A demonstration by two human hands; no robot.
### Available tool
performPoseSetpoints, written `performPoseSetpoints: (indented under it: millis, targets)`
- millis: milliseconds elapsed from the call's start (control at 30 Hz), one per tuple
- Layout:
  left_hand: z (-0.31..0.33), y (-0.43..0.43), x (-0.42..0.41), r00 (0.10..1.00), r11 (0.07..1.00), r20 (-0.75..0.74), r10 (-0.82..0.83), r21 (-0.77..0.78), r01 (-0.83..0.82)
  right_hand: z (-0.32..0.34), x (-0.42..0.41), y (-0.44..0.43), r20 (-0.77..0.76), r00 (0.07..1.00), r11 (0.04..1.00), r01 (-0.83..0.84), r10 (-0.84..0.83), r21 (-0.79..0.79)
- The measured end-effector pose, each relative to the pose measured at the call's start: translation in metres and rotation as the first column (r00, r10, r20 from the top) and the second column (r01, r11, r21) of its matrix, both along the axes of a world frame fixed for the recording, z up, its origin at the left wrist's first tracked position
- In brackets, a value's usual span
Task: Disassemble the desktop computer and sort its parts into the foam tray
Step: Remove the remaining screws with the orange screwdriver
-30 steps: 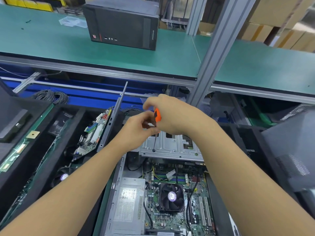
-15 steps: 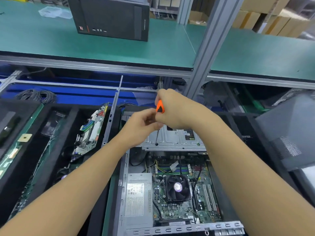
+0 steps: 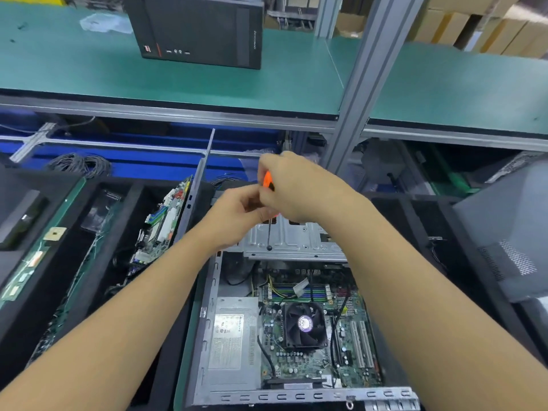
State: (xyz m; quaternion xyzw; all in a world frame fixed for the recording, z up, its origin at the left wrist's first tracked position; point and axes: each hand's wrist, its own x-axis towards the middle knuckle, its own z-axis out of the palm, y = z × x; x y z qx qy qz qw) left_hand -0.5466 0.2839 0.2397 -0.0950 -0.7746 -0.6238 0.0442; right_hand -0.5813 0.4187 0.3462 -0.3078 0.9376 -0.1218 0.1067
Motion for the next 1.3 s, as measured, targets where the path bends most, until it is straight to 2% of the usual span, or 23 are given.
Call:
performPoseSetpoints:
  millis: [100, 267, 333, 367, 467, 533, 600, 667, 800, 900, 967, 1067, 1167, 1300]
  targets:
    - [-0.003, 0.006, -0.004, 0.991, 0.991, -0.022, 0.134, -0.011, -0.135, 0.001, -0.002, 0.004, 0.112, 0.994, 0.999, -0.017, 0.013, 0.031]
    - [-0.005, 0.021, -0.01, 0.959, 0.945, 0.012, 0.284, -0.172, -0.278, -0.004, -0.007, 0.007, -0.057, 0.987, 0.988, 0.152, -0.15, 0.036]
    - [-0.001, 0.025, -0.009, 0.951, 0.924, -0.005, 0.31, -0.235, -0.303, -0.009, -0.008, 0.007, -0.092, 0.99, 0.992, 0.114, -0.109, 0.05]
    - [0.0, 0.024, -0.008, 0.953, 0.925, -0.005, 0.302, -0.24, -0.294, -0.009, -0.009, 0.007, -0.066, 0.996, 0.997, 0.058, -0.055, 0.041]
    - [0.004, 0.018, 0.002, 0.987, 0.986, 0.044, 0.152, -0.075, -0.149, 0.003, -0.013, 0.012, 0.073, 0.987, 0.987, -0.146, 0.142, 0.061]
    - [0.002, 0.016, 0.007, 0.991, 0.991, 0.039, 0.125, -0.059, -0.123, 0.011, -0.015, 0.015, 0.139, 0.976, 0.98, -0.183, 0.17, 0.083]
    - [0.002, 0.02, 0.006, 0.984, 0.979, -0.008, 0.18, -0.093, -0.18, 0.011, -0.016, 0.016, 0.151, 0.979, 0.985, -0.151, 0.137, 0.086]
    - [0.0, 0.024, 0.0, 0.966, 0.956, -0.031, 0.258, -0.137, -0.26, 0.006, -0.015, 0.015, 0.097, 0.993, 0.994, -0.079, 0.071, 0.078]
    - [-0.003, 0.027, -0.009, 0.936, 0.919, 0.011, 0.352, -0.194, -0.344, -0.001, -0.014, 0.009, -0.034, 0.992, 0.99, 0.123, -0.121, 0.062]
    - [-0.004, 0.024, -0.007, 0.959, 0.947, 0.029, 0.282, -0.171, -0.273, -0.005, -0.017, 0.007, -0.061, 0.998, 0.999, 0.029, -0.026, 0.033]
    - [-0.005, 0.021, -0.003, 0.985, 0.983, 0.042, 0.168, -0.087, -0.164, 0.001, -0.018, 0.009, -0.016, 0.998, 0.996, -0.061, 0.062, 0.059]
    - [-0.007, 0.021, 0.0, 0.987, 0.986, -0.01, 0.16, -0.044, -0.16, 0.007, -0.018, 0.009, 0.061, 0.993, 0.989, -0.11, 0.104, 0.1]
    - [-0.008, 0.021, -0.005, 0.969, 0.965, -0.017, 0.246, -0.094, -0.247, 0.003, -0.015, 0.007, 0.047, 0.998, 0.995, -0.045, 0.041, 0.094]
    - [-0.008, 0.025, -0.015, 0.942, 0.906, 0.061, 0.33, -0.299, -0.298, 0.0, -0.012, 0.002, -0.06, 0.996, 0.991, 0.067, -0.06, 0.114]
